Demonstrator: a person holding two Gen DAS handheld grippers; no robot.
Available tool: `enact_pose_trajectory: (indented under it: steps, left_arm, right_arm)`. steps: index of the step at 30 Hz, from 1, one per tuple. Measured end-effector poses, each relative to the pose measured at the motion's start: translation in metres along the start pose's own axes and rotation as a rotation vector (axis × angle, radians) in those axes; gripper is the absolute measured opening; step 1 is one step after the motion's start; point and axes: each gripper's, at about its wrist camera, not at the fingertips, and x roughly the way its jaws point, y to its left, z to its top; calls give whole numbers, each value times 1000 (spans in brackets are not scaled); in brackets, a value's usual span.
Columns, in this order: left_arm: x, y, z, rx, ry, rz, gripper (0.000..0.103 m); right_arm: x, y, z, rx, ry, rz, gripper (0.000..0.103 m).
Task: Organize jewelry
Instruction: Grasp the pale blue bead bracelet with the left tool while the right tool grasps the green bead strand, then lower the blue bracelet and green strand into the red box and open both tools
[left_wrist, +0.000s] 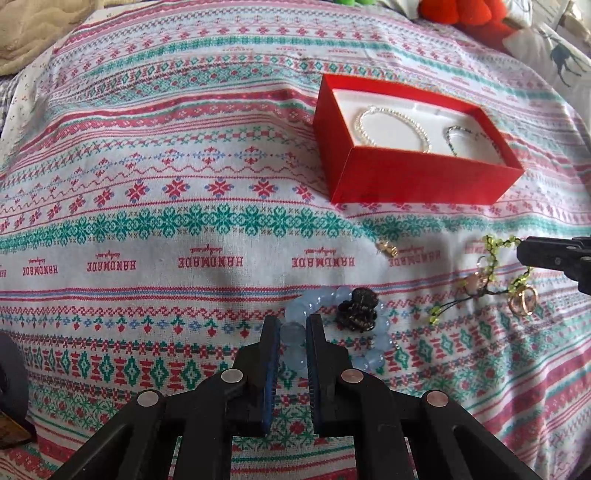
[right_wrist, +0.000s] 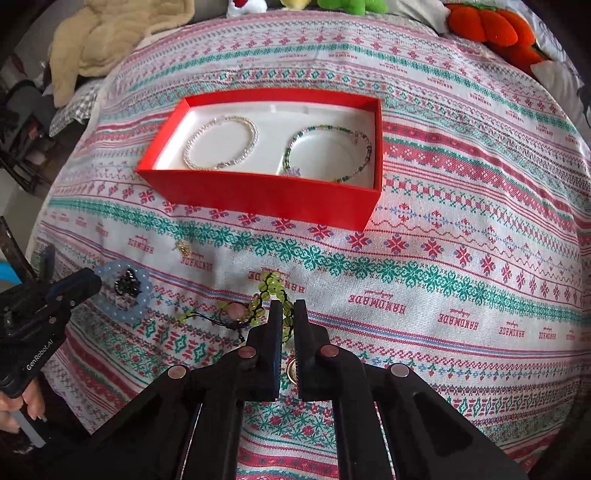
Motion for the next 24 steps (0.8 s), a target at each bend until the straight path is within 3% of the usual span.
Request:
enact_pose_trajectory:
  steps: [13,24]
  left_arm:
    - [-45,-24,16,5,-114,-75,9]
    - [-69,-38,53,-35,-204,-154,9]
  right_arm:
    - [-75,-6,7,27,-166,110,5]
    - [-104,-16,20,91,-251,148,6]
